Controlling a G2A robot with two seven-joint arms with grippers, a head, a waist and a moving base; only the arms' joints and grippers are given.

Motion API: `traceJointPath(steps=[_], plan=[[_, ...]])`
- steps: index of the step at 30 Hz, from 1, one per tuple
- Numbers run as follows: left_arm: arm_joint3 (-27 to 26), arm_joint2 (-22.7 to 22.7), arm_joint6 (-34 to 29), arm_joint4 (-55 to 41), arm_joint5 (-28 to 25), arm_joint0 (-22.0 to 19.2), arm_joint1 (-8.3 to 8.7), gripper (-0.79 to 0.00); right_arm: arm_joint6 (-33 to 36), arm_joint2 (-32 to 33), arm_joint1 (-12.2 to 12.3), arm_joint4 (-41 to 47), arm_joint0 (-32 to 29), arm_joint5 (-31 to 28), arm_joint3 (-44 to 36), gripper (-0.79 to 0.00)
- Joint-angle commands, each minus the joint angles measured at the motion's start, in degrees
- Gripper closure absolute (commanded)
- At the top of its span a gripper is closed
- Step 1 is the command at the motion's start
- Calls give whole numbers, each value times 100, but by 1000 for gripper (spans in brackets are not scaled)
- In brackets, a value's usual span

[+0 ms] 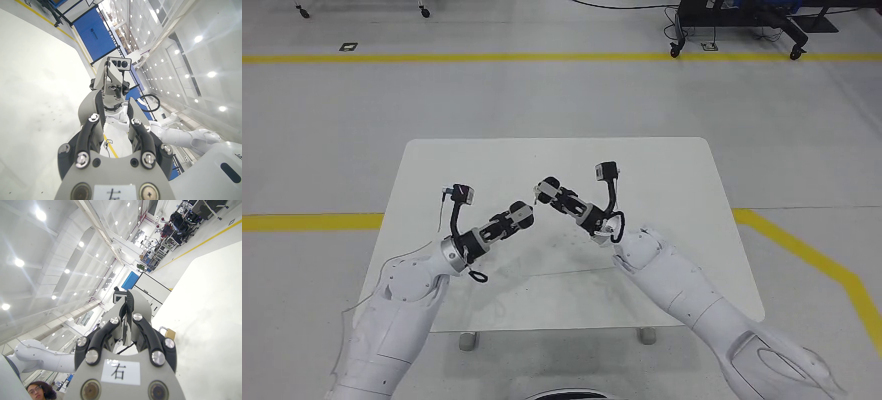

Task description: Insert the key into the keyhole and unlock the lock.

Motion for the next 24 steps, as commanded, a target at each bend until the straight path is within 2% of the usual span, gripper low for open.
traceJointPath(steps=[1, 10, 13, 17, 20, 24], plan=[[4, 11, 21, 21, 14, -2, 1, -243, 64, 12, -13, 20, -14, 4, -5, 0], [25, 54, 67, 99, 160, -24, 12, -200, 237, 113, -65, -32, -60, -10, -1, 0], [23, 70, 72, 109, 172, -31, 14, -154, 262, 153, -78, -84, -83, -8, -5, 0], [21, 92, 104, 130, 174, -36, 16, -148, 301, 200, -93, -150, -119, 0, -17, 0], [21, 101, 127, 126, 171, -37, 18, -95, 352, 230, -104, -172, -142, 28, -23, 0], [24, 102, 165, 122, 167, -37, 21, -89, 434, 268, -119, -177, -169, 39, -41, 0]])
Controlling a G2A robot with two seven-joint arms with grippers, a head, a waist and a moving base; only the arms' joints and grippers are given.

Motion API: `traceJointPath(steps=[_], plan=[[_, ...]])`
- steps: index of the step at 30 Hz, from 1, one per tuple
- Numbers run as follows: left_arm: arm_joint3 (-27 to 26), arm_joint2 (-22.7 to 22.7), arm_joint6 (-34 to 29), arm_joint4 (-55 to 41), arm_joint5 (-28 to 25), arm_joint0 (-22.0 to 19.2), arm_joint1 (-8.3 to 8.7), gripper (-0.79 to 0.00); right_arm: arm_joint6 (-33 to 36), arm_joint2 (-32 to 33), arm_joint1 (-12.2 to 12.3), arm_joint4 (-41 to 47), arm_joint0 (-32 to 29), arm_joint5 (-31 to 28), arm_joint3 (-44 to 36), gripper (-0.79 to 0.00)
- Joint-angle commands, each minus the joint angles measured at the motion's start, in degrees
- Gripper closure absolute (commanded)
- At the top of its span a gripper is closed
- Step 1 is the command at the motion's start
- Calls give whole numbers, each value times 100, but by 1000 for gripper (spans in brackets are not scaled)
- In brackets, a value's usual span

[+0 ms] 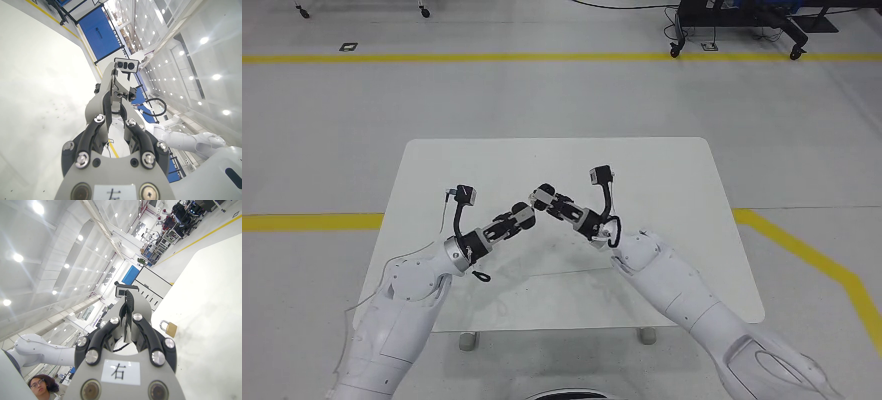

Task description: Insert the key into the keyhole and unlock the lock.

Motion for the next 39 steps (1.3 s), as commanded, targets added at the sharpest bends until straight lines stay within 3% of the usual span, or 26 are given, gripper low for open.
traceJointPath(steps=[1, 6, 10, 29, 39], plan=[[3, -2, 21, 1, 7, 0, 2, -89, 36, 17, -6, 3, -11, 1, -7, 0], [-5, 3, 46, 12, 40, 4, 7, -86, 112, 71, -25, 2, -32, 9, -13, 0], [-9, 5, 64, 25, 57, 6, 12, 0, 161, 112, -39, -14, -46, 21, -12, 0], [-1, -20, 165, 38, 83, 9, 34, 0, 569, 401, -39, 154, -196, -159, 31, 0], [9, -5, 206, 30, 55, 1, 38, 0, 1289, 574, 43, 385, -304, -174, -77, 0]])
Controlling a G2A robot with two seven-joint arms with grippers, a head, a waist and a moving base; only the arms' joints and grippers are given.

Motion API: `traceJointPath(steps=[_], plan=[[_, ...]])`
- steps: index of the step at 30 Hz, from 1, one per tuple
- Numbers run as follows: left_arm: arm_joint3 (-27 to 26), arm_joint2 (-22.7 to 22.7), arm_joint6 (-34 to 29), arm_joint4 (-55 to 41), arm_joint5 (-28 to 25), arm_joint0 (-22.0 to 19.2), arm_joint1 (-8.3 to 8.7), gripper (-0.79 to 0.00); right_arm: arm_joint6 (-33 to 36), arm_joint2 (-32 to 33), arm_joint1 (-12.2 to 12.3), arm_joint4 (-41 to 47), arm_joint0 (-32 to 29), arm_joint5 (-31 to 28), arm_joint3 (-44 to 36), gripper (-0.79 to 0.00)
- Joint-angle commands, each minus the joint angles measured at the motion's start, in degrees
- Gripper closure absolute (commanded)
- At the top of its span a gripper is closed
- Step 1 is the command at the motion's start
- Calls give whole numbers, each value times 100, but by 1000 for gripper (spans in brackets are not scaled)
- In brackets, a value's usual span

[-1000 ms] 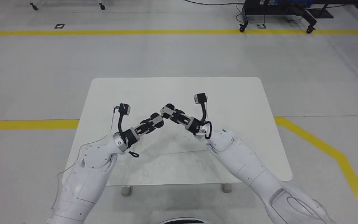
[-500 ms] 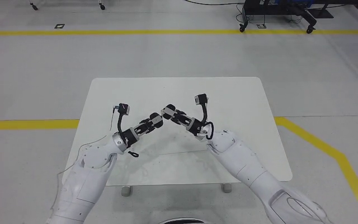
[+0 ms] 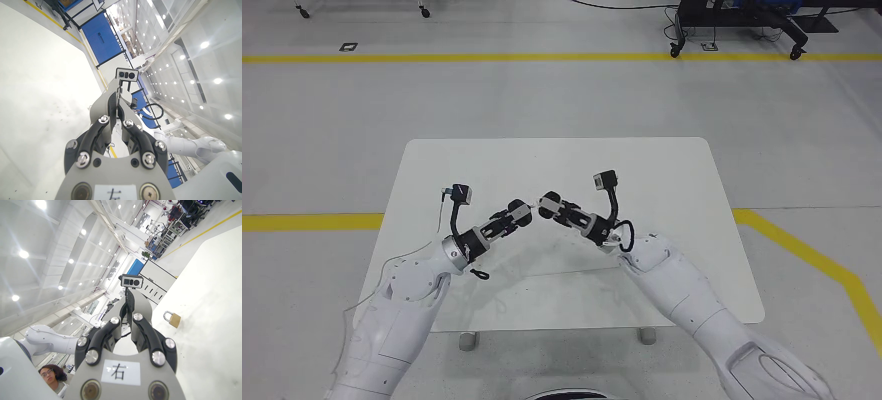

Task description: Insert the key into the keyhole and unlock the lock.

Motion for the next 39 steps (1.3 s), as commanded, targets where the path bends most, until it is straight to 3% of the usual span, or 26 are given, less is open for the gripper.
traceJointPath(steps=[1, 21, 25, 29, 34, 39], plan=[[3, 1, -4, 4, 2, -4, 2, 0, 142, 27, 16, 46, -18, 0, -20, 0], [23, 43, -1, 56, -48, -34, 14, -9, 640, 156, 63, 200, -95, 146, -80, 0], [23, 49, -65, 42, -100, -40, 20, -262, 642, 170, 55, 239, -84, 145, -57, 0], [29, 54, -89, 32, -116, -48, 24, -332, 656, 184, 49, 261, -73, 132, -38, 0], [34, 55, -63, 17, -125, -50, 27, -336, 695, 186, 42, 276, -68, 142, -21, 0], [39, 62, -43, 9, -123, -49, 29, -234, 780, 138, 27, 265, -69, 184, -25, 0]])
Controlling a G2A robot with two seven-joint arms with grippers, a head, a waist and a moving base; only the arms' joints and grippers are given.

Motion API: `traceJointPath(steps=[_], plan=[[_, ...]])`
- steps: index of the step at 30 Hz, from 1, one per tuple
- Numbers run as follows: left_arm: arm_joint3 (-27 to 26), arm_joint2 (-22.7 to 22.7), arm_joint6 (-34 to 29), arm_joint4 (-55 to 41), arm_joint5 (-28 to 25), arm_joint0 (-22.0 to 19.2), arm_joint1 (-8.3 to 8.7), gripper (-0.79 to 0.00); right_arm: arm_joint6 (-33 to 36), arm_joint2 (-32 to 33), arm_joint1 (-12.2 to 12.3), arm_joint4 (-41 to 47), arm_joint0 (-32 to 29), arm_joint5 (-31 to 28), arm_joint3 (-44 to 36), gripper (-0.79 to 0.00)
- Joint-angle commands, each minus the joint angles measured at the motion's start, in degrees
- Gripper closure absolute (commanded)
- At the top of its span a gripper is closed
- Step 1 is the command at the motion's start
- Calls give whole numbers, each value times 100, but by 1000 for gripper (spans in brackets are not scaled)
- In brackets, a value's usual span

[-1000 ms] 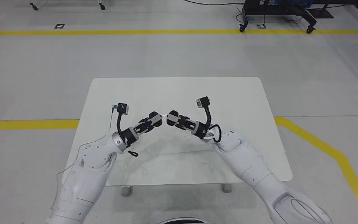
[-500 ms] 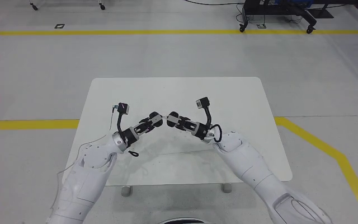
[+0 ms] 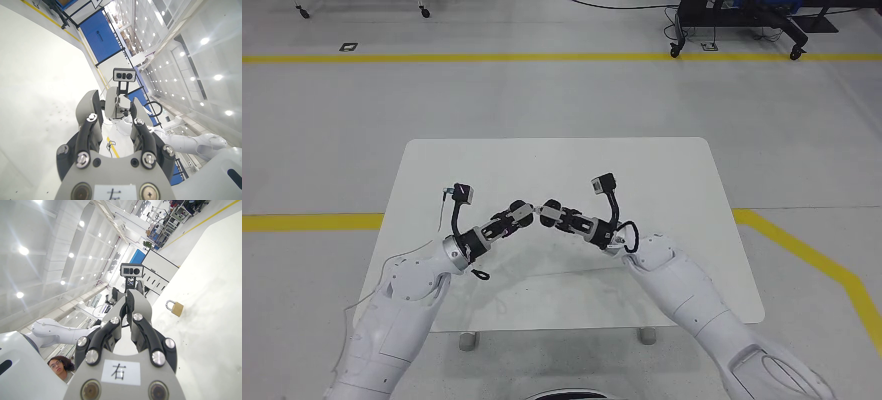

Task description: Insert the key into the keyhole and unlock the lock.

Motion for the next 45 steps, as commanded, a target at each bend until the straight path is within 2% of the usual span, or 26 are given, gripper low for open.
traceJointPath(steps=[1, 6, 8, 12, 13, 15, 19, 29, 38, 45], plan=[[0, 3, 2, -1, 10, -1, 1, -215, 24, -20, -7, -7, 3, 21, 4, 0], [5, 17, 12, 19, 27, -5, 3, -123, 51, -39, -19, -25, 17, 33, 16, 0], [10, 26, 19, 35, 39, -8, 3, -9, 71, -38, -20, -28, 17, 29, 15, 0], [6, 36, 31, 46, 35, -13, 5, 0, 108, -25, -20, -2, 14, 52, 1, 0], [9, 36, 37, 54, 32, -13, 5, 0, 112, -18, -19, 2, 13, 53, -2, -43], [8, 40, 42, 65, 33, -14, 6, 0, 142, -2, -16, 29, 11, 55, -19, -179], [-1, 48, 32, 96, 8, -17, 10, 0, 196, 37, -6, 65, 2, 70, -42, -234], [-27, 71, 38, 235, -61, -12, 21, 0, 238, 52, -2, -2, -2, 209, -102, -175], [-42, 85, 104, 367, -60, -2, 29, 0, 271, 64, -7, 5, 2, 211, -69, -15], [-28, 106, 115, 426, -46, -21, 33, 0, 350, 54, -12, 30, 6, 234, -47, 0]])
